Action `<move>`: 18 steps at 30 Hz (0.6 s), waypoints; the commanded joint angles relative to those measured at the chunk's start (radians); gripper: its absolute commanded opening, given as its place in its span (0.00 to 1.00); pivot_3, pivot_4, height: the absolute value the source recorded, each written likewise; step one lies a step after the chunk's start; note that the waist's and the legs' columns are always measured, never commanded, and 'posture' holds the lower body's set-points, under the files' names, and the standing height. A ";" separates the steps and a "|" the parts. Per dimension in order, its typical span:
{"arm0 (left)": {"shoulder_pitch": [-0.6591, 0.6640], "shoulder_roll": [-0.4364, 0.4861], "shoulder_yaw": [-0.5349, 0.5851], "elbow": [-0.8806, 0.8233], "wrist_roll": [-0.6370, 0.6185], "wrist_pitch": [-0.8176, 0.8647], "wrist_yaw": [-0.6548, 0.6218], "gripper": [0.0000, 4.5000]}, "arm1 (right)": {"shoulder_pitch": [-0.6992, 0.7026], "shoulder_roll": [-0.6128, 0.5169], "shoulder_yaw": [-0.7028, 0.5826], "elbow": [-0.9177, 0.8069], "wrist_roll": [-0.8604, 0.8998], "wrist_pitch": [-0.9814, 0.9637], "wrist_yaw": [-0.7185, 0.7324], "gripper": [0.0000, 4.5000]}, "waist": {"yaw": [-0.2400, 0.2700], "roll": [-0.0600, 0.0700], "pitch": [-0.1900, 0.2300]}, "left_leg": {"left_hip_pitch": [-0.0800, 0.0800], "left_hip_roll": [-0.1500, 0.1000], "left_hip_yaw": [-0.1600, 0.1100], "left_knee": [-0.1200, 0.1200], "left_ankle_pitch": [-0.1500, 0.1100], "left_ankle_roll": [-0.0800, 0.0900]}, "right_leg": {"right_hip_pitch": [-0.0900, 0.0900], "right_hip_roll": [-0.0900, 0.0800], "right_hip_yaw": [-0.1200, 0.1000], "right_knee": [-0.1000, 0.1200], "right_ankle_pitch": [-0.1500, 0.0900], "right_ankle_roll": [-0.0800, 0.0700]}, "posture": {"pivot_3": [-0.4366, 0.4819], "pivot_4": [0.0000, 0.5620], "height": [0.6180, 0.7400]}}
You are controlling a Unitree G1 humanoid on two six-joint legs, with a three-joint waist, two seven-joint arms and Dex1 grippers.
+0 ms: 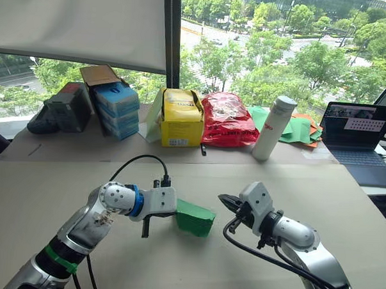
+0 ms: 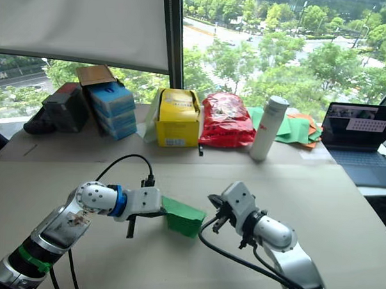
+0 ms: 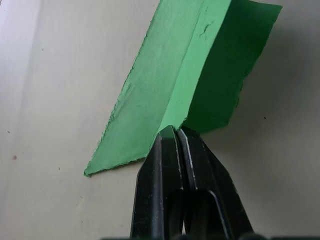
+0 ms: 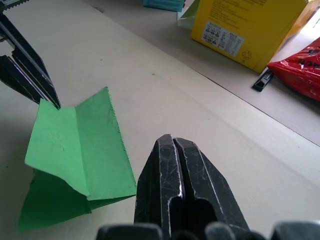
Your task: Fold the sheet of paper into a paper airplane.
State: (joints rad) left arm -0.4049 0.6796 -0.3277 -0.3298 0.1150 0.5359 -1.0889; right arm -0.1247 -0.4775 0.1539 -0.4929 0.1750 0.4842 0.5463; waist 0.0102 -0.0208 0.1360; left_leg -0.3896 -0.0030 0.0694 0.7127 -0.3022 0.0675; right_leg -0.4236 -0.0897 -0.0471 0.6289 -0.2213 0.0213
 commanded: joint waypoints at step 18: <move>0.083 0.082 0.354 -0.079 -0.442 0.126 -0.008 0.64 | -0.007 -0.082 0.198 0.075 -0.279 -0.363 0.091 0.99 | 0.002 0.000 0.001 | 0.001 0.000 0.000 0.000 0.003 -0.006 | 0.000 -0.001 0.001 0.000 0.000 0.000 | 0.48 0.27 1.00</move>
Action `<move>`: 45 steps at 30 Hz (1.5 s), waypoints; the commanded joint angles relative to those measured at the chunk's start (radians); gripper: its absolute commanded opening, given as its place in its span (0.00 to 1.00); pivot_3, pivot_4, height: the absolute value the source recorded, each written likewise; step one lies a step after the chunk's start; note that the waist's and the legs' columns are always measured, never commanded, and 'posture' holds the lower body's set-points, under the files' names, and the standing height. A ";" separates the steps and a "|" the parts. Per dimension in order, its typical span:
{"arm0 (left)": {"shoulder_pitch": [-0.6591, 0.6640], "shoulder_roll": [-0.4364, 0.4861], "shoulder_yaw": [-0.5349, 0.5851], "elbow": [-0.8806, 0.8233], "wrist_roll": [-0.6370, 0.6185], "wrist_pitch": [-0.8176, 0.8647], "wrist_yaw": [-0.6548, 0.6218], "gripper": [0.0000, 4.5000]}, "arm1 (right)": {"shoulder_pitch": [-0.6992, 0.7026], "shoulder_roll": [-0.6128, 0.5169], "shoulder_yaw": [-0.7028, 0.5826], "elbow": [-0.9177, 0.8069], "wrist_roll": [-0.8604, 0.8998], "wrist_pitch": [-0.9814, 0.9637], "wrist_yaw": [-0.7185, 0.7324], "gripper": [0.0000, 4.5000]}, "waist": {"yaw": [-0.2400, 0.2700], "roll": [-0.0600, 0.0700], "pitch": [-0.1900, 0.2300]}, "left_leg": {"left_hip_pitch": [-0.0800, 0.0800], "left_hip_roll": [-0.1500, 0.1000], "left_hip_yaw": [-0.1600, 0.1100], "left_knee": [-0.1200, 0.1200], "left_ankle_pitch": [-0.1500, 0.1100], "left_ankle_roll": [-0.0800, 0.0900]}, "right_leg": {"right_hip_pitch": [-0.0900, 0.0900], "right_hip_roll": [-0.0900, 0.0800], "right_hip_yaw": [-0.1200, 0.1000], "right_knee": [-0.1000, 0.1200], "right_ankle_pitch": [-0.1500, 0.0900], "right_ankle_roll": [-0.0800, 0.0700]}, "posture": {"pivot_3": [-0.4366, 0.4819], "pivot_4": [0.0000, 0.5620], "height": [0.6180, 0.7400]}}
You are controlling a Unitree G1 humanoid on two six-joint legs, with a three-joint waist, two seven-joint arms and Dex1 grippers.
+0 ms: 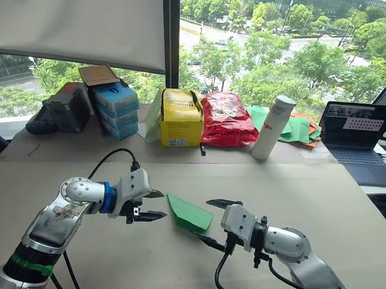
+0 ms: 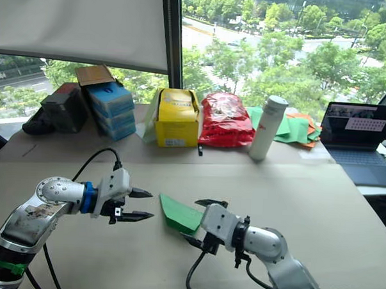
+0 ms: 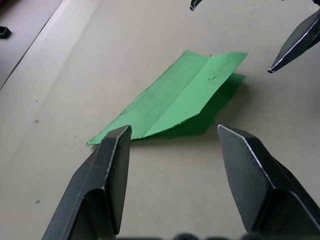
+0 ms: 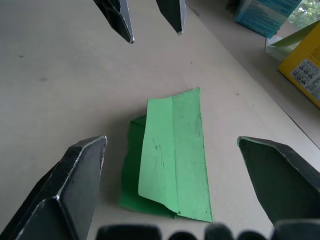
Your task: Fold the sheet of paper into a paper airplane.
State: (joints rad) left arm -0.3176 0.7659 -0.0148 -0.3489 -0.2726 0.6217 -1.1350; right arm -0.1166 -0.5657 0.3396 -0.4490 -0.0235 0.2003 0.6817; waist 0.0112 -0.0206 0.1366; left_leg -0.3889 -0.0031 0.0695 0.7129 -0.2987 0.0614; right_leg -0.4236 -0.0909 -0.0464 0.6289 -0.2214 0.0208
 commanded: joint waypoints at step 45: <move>0.088 -0.012 0.077 0.132 -0.270 -0.079 -0.001 0.24 | -0.254 -0.022 0.075 0.430 -0.006 -0.650 0.341 0.00 | -0.004 -0.001 0.001 | 0.002 0.000 0.000 -0.001 0.002 -0.003 | 0.000 -0.002 0.006 0.001 0.000 -0.002 | 0.48 0.27 1.00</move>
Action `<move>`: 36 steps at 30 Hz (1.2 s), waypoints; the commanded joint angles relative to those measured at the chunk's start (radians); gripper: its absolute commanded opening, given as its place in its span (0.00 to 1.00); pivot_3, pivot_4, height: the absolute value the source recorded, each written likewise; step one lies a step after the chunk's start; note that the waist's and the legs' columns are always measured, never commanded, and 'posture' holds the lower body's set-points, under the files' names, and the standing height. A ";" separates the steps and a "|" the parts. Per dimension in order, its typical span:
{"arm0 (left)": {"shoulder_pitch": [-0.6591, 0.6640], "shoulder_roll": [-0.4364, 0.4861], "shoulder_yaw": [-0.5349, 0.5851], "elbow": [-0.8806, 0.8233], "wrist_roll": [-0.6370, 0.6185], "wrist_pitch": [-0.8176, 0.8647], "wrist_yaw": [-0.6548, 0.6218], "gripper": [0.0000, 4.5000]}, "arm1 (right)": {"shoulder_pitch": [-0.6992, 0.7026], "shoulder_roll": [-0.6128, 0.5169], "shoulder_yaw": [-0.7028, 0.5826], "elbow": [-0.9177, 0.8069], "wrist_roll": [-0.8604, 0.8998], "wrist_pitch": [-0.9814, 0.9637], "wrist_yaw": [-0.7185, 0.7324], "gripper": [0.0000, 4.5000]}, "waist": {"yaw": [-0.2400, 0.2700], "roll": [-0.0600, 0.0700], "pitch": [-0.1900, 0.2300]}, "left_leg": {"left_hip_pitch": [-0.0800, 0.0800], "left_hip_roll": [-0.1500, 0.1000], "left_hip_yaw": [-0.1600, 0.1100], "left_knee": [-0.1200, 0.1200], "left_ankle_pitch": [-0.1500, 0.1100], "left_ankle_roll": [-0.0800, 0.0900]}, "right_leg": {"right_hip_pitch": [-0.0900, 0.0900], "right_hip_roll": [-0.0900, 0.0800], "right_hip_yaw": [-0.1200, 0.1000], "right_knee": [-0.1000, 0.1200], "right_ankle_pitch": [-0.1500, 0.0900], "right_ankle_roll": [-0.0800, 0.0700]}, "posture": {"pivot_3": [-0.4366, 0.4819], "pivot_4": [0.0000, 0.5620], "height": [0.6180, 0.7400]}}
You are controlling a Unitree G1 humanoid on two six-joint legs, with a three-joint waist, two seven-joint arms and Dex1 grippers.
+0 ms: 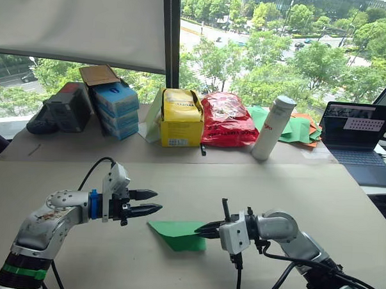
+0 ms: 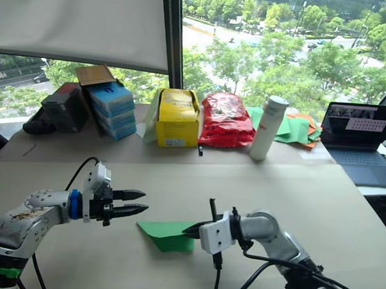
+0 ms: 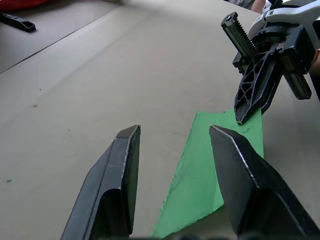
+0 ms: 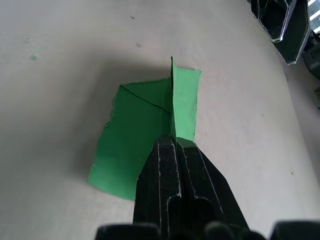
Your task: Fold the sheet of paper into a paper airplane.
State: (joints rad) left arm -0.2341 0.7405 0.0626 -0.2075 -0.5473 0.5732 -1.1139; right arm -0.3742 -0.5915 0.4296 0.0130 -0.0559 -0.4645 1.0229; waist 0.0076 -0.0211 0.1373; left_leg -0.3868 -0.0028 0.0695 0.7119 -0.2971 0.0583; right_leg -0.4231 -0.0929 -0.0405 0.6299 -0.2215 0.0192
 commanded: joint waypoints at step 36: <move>-0.001 -0.041 -0.331 0.220 0.396 -0.426 -0.058 0.00 | 0.134 -0.024 -0.051 -0.360 0.075 0.362 -0.021 0.57 | 0.004 0.001 0.000 | 0.001 0.000 0.000 0.000 -0.005 0.009 | 0.001 -0.001 -0.001 0.000 0.000 0.000 | 0.48 0.27 1.00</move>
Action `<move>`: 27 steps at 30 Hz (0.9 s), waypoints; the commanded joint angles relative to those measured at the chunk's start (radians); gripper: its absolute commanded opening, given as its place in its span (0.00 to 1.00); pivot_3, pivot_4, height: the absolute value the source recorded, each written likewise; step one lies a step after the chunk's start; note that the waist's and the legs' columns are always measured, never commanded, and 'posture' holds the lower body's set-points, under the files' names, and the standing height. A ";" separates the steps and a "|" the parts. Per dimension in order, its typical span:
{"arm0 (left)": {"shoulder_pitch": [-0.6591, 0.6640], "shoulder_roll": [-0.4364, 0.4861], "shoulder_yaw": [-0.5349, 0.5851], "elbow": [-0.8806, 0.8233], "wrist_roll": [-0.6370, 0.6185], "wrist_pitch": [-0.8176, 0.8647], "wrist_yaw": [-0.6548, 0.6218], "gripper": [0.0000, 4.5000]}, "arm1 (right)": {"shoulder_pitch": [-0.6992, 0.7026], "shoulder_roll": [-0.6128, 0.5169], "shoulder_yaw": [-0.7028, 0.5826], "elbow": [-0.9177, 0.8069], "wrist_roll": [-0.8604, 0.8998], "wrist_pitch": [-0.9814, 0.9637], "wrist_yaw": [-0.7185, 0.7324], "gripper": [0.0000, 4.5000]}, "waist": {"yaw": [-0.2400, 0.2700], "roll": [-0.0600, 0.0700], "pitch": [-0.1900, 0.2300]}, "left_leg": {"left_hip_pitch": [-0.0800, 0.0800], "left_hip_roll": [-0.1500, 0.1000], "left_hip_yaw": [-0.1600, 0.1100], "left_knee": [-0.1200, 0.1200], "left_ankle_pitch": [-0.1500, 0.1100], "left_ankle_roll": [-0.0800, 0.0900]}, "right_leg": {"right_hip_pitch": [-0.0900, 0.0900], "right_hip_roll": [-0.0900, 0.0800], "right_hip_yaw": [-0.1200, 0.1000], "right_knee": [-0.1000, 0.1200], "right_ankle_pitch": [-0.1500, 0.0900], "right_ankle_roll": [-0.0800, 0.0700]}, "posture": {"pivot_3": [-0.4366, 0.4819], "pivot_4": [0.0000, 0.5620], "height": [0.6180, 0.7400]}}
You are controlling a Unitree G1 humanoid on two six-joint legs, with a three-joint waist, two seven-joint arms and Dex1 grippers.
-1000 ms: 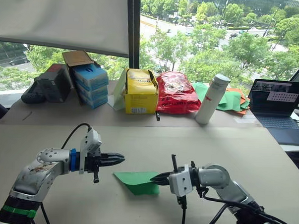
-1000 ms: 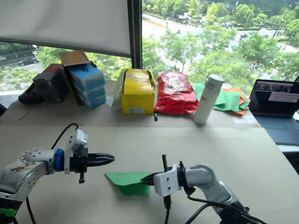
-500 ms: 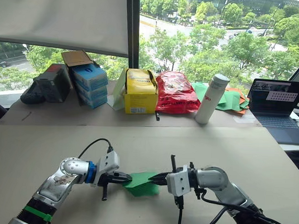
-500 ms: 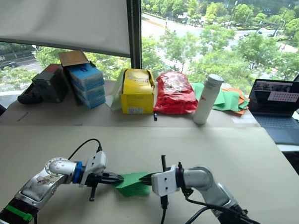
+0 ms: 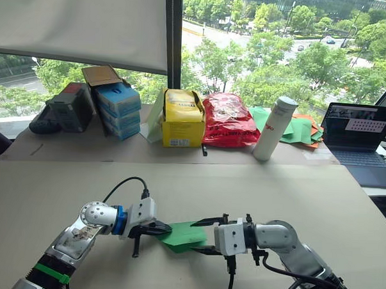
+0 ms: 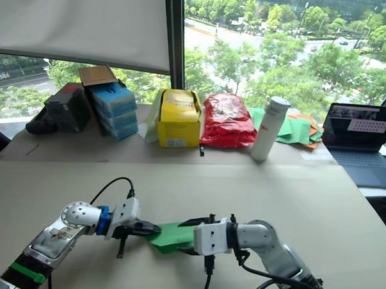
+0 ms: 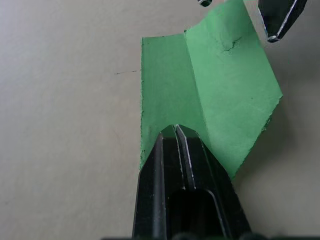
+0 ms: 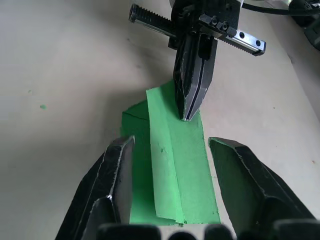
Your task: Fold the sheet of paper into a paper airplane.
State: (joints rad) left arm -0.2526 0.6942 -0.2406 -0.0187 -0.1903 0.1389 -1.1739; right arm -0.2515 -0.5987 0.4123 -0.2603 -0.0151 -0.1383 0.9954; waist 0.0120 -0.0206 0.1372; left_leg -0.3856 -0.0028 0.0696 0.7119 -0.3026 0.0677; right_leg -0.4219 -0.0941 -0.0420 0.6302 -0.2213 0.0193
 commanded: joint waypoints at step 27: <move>0.000 0.031 -0.040 0.047 0.108 -0.016 0.032 0.00 | 0.014 0.008 0.011 -0.015 -0.086 -0.033 -0.043 0.46 | 0.001 0.000 0.000 | 0.002 0.000 0.000 0.000 0.000 0.000 | 0.002 0.001 -0.002 0.000 0.000 0.000 | 0.48 0.27 1.00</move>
State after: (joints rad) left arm -0.2746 0.7022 -0.2592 -0.0088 -0.1452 0.1067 -1.1577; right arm -0.2252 -0.5946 0.4245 -0.2679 -0.1016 -0.1430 0.9567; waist 0.0129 -0.0203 0.1370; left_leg -0.3833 -0.0028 0.0700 0.7120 -0.3028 0.0680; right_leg -0.4203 -0.0928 -0.0442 0.6305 -0.2213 0.0195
